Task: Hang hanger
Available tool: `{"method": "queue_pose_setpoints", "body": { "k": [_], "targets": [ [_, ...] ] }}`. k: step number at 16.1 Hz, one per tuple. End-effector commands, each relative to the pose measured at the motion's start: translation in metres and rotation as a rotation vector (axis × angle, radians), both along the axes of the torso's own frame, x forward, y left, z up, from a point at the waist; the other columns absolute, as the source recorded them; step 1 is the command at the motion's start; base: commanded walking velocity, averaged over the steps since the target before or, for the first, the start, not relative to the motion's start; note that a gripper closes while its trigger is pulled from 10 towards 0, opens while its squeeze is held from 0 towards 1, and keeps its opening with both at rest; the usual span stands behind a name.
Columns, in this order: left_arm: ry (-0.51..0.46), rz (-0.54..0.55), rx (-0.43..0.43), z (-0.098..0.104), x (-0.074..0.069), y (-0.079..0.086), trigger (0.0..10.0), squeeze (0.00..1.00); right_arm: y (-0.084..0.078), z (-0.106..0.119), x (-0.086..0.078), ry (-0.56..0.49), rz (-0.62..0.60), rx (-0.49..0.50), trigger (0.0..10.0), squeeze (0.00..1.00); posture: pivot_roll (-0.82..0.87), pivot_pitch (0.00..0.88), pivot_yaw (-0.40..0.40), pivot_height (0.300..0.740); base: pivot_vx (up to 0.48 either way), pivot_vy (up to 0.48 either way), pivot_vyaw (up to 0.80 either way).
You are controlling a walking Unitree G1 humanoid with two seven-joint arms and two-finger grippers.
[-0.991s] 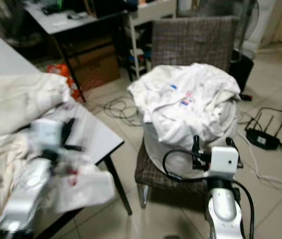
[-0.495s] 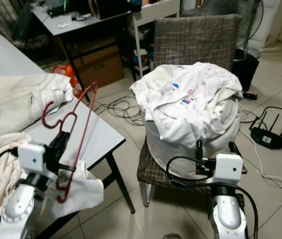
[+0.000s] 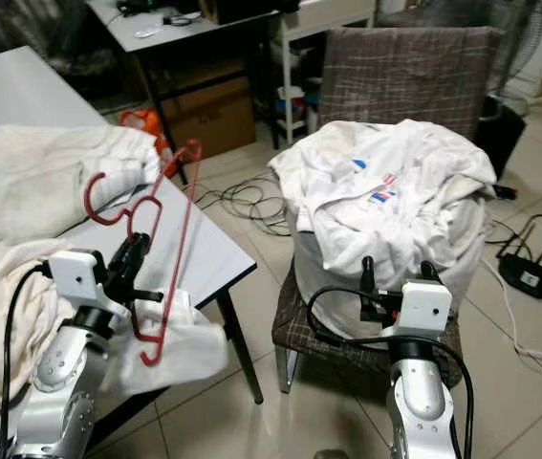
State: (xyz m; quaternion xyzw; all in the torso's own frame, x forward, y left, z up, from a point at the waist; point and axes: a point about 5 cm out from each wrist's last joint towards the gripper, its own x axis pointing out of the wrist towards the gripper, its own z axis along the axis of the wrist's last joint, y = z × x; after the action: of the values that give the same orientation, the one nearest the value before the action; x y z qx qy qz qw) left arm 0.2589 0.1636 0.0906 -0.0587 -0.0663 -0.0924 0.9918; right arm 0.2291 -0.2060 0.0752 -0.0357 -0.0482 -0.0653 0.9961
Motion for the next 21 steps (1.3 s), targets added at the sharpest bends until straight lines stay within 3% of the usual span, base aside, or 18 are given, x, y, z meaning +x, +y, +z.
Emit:
{"method": "queue_pose_setpoints", "body": {
  "k": [1, 5, 12, 14, 15, 17, 21],
  "targets": [
    [0.071, 0.018, 0.043, -0.014, -0.004, 0.005, 10.0, 0.00, 0.000, -0.001, -0.001, -0.005, 0.006, 0.029, 10.0, 0.00, -0.16, 0.000, 0.118, 0.740, 0.000, 0.000, 0.00],
    [0.096, 0.037, 0.092, -0.018, -0.003, 0.009, 10.0, 0.00, -0.007, -0.006, -0.011, 0.016, -0.002, 0.023, 10.0, 0.00, -0.16, 0.000, 0.119, 0.740, 0.000, 0.000, 0.00],
    [0.111, 0.038, 0.080, -0.021, 0.010, 0.008, 10.0, 0.00, -0.002, -0.001, 0.001, 0.008, 0.038, -0.010, 10.0, 0.00, -0.15, 0.000, 0.111, 0.740, 0.000, 0.000, 0.00],
    [0.152, 0.057, 0.050, -0.031, 0.007, 0.009, 10.0, 0.00, -0.005, 0.003, 0.007, 0.005, 0.048, -0.020, 10.0, 0.00, -0.13, 0.000, 0.070, 0.740, 0.000, 0.000, 0.00],
    [0.175, 0.056, 0.040, -0.037, 0.005, 0.004, 10.0, 0.00, -0.010, 0.007, 0.012, 0.011, 0.069, -0.037, 10.0, 0.00, -0.12, 0.000, 0.007, 0.740, 0.000, 0.000, 0.00],
    [0.193, 0.056, 0.042, -0.045, -0.003, -0.005, 10.0, 0.00, -0.019, 0.013, 0.021, 0.029, 0.108, -0.060, 10.0, 0.00, -0.10, 0.000, -0.029, 0.740, 0.000, 0.000, 0.00],
    [0.135, 0.054, 0.082, -0.033, -0.003, -0.007, 10.0, 0.00, -0.011, 0.015, 0.027, 0.025, 0.144, -0.054, 10.0, 0.00, -0.07, 0.000, -0.028, 0.740, 0.000, 0.000, 0.00]
  ]
}}
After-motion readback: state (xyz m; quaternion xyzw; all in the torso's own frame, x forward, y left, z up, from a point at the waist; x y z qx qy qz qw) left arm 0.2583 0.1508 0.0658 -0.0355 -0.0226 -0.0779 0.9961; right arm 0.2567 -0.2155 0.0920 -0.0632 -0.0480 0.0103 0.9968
